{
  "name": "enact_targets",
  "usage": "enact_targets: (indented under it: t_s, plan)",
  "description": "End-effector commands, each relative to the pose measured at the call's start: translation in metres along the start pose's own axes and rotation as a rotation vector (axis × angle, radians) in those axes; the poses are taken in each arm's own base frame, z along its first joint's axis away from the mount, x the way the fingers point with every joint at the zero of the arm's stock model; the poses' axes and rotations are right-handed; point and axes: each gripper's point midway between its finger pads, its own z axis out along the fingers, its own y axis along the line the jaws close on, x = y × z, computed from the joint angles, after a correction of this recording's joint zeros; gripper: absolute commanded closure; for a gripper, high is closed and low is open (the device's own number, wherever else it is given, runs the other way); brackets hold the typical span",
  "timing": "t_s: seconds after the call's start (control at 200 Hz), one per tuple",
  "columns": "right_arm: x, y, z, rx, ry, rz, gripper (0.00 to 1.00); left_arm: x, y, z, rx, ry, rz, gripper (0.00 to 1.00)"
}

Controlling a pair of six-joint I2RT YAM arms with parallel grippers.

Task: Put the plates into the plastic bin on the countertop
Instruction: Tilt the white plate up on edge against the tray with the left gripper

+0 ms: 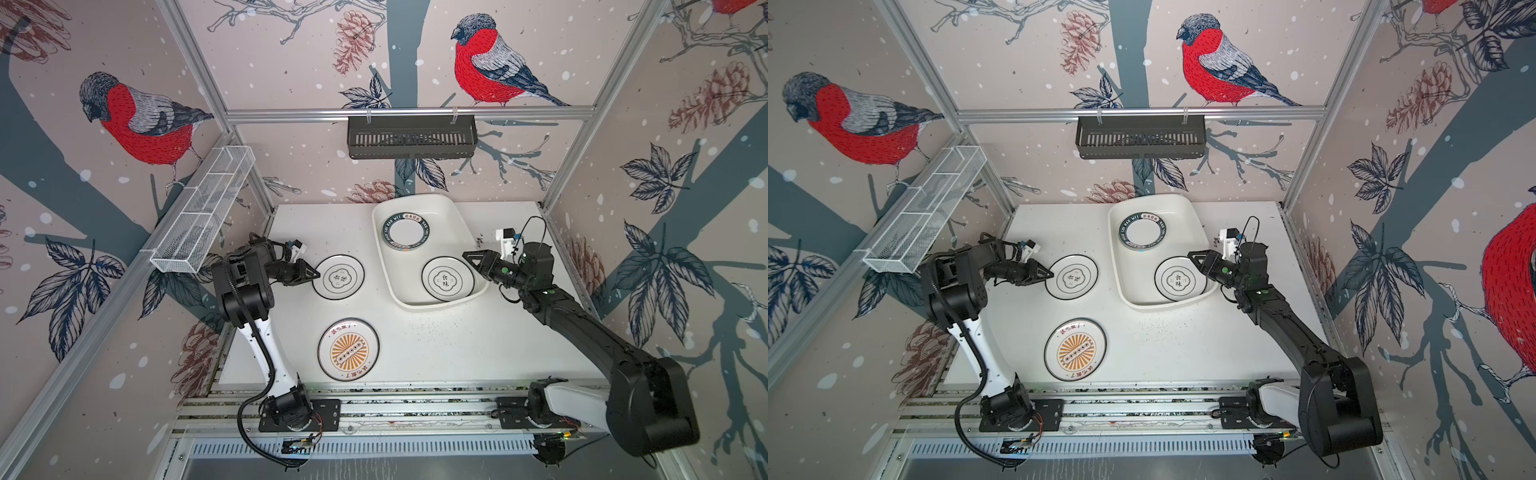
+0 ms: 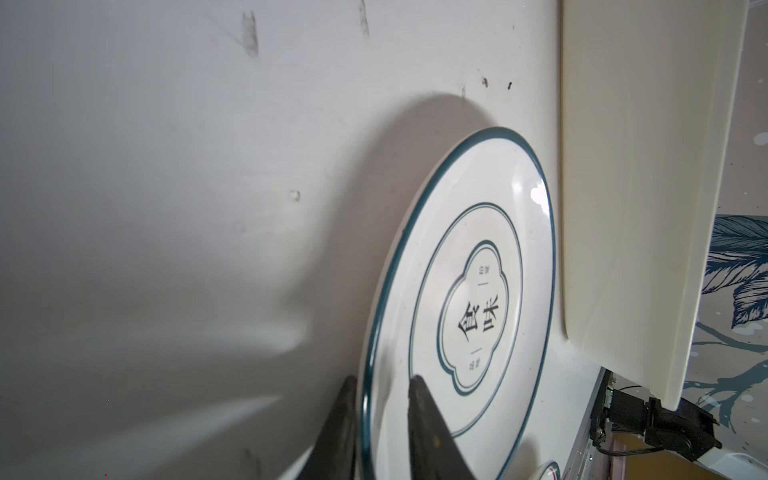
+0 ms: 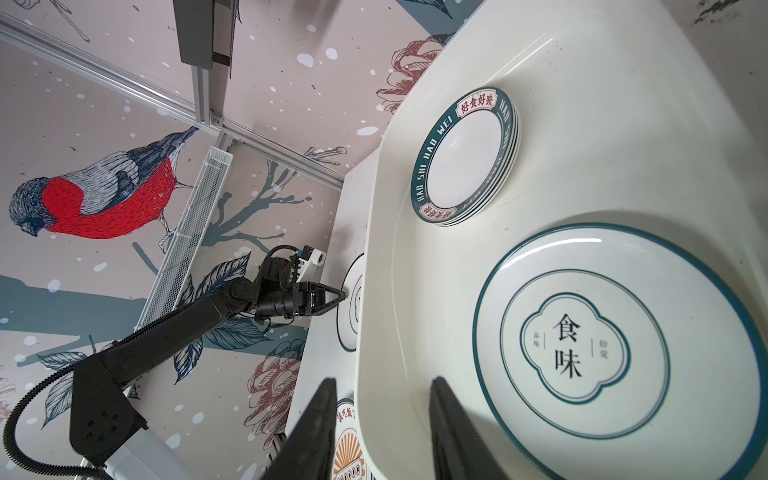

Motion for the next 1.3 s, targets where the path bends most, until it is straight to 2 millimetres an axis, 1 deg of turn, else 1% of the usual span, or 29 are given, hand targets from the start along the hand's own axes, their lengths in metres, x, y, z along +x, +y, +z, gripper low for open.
enact_targets:
  t_s: [0.0, 0.06, 0.255, 0.355, 0.4, 0.505, 0.61, 0.821, 1.296]
  plan:
    - [-0.004, 0.006, 0.000, -0.024, -0.014, -0.019, 0.62, 0.013, 0.013, 0.005, -0.051, 0.047, -0.025, 0.79]
    - [-0.004, 0.007, 0.000, -0.023, -0.013, -0.018, 0.62, 0.013, 0.013, 0.006, -0.045, 0.047, -0.029, 0.82]
    - [-0.004, 0.006, 0.001, -0.023, -0.013, -0.018, 0.62, 0.014, 0.011, 0.006, -0.033, 0.037, -0.031, 0.84]
    - [-0.006, 0.007, 0.002, -0.025, -0.015, -0.019, 0.62, 0.015, 0.009, 0.006, -0.029, 0.035, -0.032, 0.88]
    - [-0.006, 0.007, 0.002, -0.025, -0.014, -0.019, 0.62, 0.015, 0.009, 0.007, -0.024, 0.036, -0.033, 0.92]
    - [-0.006, 0.006, 0.003, -0.024, -0.014, -0.018, 0.62, 0.014, 0.006, 0.006, -0.013, 0.031, -0.036, 0.97]
    - [-0.006, 0.006, 0.004, -0.025, -0.010, -0.018, 0.62, 0.013, 0.003, 0.005, -0.004, 0.026, -0.039, 0.99]
    - [-0.007, 0.007, 0.004, -0.027, -0.012, -0.020, 0.62, 0.009, -0.008, -0.002, 0.016, 0.008, -0.033, 1.00]
    - [-0.013, 0.012, 0.005, -0.035, -0.016, -0.031, 0.62, -0.012, -0.042, -0.029, 0.056, -0.060, 0.000, 1.00]
